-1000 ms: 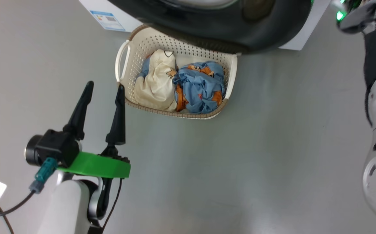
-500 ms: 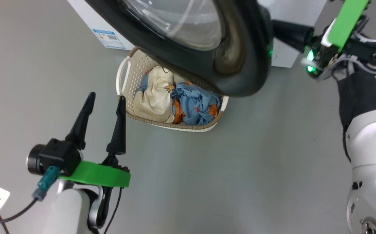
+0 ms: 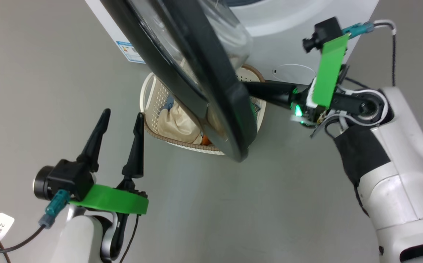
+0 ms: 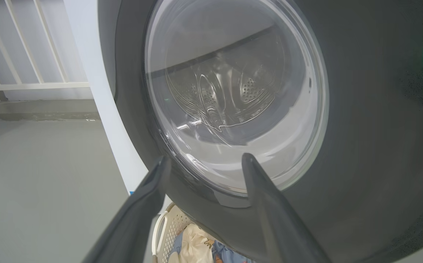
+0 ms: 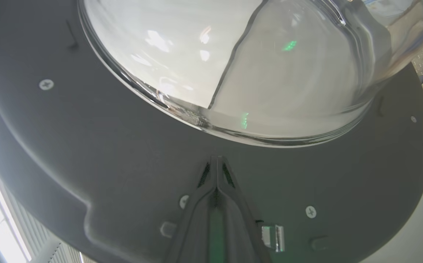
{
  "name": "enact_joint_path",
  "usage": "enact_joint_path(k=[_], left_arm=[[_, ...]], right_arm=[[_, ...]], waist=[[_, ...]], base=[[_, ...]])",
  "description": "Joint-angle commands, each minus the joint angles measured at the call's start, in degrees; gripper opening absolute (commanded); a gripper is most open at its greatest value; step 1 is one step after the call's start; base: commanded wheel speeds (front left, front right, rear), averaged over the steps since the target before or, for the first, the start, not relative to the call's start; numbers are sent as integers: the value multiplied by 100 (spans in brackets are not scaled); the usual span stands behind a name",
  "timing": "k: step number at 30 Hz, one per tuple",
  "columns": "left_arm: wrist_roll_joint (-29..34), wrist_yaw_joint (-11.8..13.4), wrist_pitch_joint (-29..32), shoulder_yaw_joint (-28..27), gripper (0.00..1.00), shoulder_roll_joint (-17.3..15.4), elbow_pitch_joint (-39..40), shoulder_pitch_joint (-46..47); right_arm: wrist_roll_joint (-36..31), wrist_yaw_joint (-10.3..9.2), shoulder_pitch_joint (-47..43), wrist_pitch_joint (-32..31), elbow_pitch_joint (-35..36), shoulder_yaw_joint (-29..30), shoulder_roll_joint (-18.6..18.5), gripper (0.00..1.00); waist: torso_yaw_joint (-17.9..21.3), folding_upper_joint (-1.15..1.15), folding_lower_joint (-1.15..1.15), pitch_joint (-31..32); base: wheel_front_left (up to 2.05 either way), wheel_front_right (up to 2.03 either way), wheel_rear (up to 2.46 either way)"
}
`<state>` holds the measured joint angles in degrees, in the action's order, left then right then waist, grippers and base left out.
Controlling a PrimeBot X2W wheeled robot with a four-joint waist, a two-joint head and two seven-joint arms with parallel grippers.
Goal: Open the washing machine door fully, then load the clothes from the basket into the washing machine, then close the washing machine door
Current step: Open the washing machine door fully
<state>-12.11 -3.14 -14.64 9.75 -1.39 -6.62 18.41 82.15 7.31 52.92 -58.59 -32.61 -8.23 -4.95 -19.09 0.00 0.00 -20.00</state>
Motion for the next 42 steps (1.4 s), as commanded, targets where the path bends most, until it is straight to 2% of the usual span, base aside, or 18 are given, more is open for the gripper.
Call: enact_joint_path(k=[1,13,22,31,42], left_arm=[[-24,-13,-36,-173,100,-149,131,-68],[-41,17,-36,-161,100,-149,115,-132],[-83,12,-36,-162,100,-149,103,-130],[13,-1,-36,-304,100,-149,73,-182],[143,-72,-36,-582,100,-149,77,-283]], right_arm=[[119,18,-148,62,237,-269,207,0],[693,18,-513,637,436,-1431,207,0],[939,18,-638,1002,433,-1809,207,0],[1164,18,-795,1332,474,-1756,151,0],[1387,18,-1192,1775,786,-1497,-189,0]], waist=[[-29,0,0,29],[-85,0,0,93],[-98,0,0,134],[81,0,0,235],[377,0,0,428]], base=[[0,0,0],[0,0,0],[0,0,0],[0,0,0],[0,0,0]])
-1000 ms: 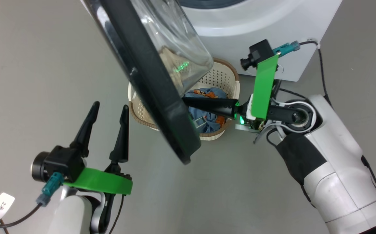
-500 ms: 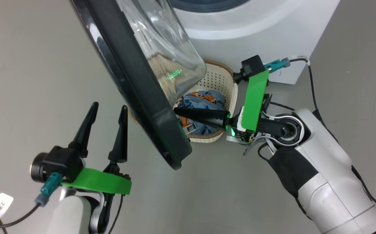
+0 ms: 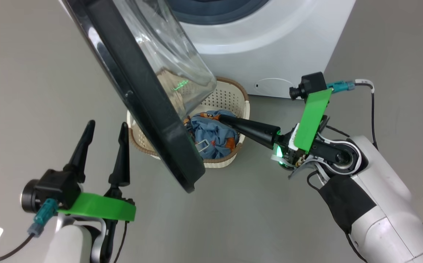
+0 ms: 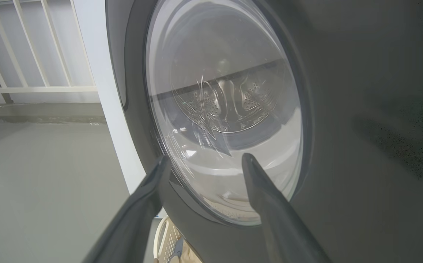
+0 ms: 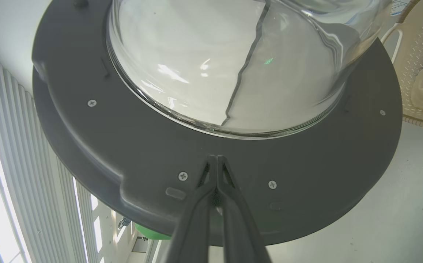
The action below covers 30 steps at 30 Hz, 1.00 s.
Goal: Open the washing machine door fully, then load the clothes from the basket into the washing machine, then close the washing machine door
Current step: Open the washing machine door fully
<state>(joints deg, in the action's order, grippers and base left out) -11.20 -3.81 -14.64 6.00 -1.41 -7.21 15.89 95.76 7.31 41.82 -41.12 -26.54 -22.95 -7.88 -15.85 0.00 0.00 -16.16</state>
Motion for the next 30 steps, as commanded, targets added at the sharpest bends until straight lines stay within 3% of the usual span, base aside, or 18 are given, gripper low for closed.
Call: enact_joint_path(k=[1,9,10,11,12,13,14,30], left_arm=[[64,-9,-36,-228,100,-147,143,-47],[130,-40,-36,-418,100,-147,158,-193],[140,-43,-36,-436,100,-147,156,-218],[148,-45,-36,-457,100,-147,154,-243],[158,-49,-36,-477,100,-147,151,-269],[161,-53,-36,-502,100,-147,149,-292],[165,-57,-36,-530,100,-147,147,-315],[175,-43,-36,-814,100,-147,243,-688]], right_arm=[[44,18,-119,57,204,-24,86,0],[199,18,-409,390,436,19,-26,2],[199,18,-445,457,471,28,-45,29],[185,18,-482,531,506,34,-64,42],[202,18,-527,581,530,40,-74,64],[215,18,-570,627,555,45,-92,93],[215,18,-611,682,577,48,-114,100],[24,18,-1111,1762,1089,263,-205,100]], waist=[[81,0,0,58],[285,0,0,181],[306,0,0,199],[332,0,0,223],[355,0,0,246],[375,0,0,272],[396,0,0,302],[753,0,0,657]], base=[[0,0,0],[0,0,0],[0,0,0],[0,0,0],[0,0,0],[0,0,0],[0,0,0],[0,0,0]])
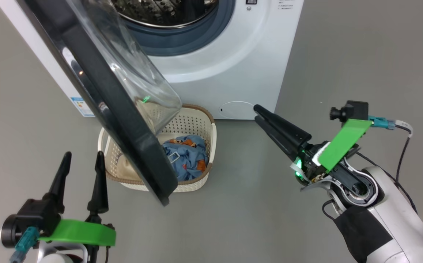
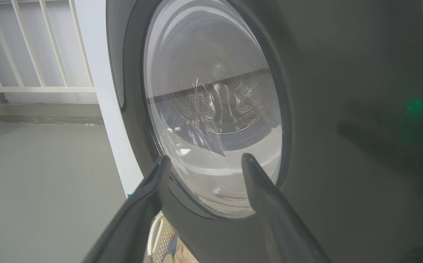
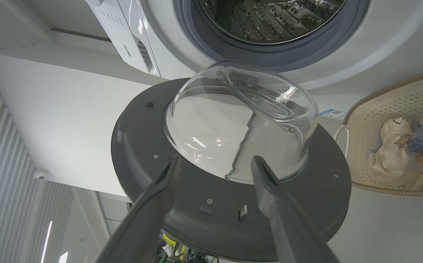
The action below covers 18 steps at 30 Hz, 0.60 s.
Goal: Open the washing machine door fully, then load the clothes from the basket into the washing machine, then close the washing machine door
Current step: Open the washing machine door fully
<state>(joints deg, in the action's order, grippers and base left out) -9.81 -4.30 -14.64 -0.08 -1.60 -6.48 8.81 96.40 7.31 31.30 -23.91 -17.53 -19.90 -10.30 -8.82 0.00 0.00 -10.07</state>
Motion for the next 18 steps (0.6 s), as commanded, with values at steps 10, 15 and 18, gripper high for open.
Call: enact_joint_path(k=[10,15,18], left_arm=[[58,57,-36,-274,100,-128,251,-187],[79,49,-36,-331,100,-128,248,-237],[93,47,-36,-363,100,-128,238,-264]], right_arm=[[-654,18,-399,872,731,215,-199,100],[-1082,18,-558,1223,959,184,-332,100],[-1272,18,-665,1414,1006,165,-414,100]], waist=[[233,0,0,137],[313,0,0,184],[350,0,0,226]], base=[[0,0,0],[0,0,0],[0,0,0]])
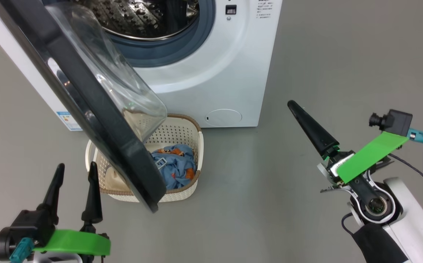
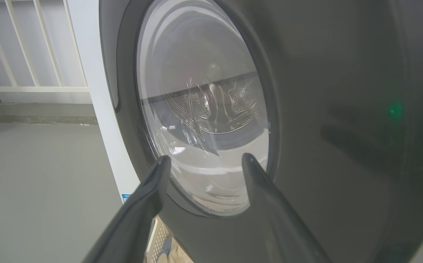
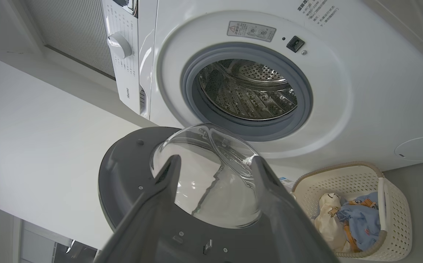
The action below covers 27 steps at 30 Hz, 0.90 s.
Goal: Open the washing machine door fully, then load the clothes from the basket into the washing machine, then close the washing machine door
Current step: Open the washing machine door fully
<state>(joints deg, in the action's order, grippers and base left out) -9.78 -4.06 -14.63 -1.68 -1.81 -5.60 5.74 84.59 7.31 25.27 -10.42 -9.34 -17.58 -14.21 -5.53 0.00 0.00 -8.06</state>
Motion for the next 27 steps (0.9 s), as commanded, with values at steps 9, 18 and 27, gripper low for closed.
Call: enact_joint_path(k=[9,18,27], left_arm=[[48,33,-37,-268,100,-107,148,-39],[49,66,-37,-325,100,-107,195,-123],[33,133,-37,-323,100,-107,246,-230]], right_arm=[[-538,18,-424,792,280,-125,-295,100],[-1117,18,-621,1620,281,-272,-713,100],[-2866,18,-620,2511,-76,-491,-1244,100]], waist=[[111,0,0,128],[230,0,0,128],[320,0,0,161]], base=[[0,0,0],[0,0,0],[0,0,0]])
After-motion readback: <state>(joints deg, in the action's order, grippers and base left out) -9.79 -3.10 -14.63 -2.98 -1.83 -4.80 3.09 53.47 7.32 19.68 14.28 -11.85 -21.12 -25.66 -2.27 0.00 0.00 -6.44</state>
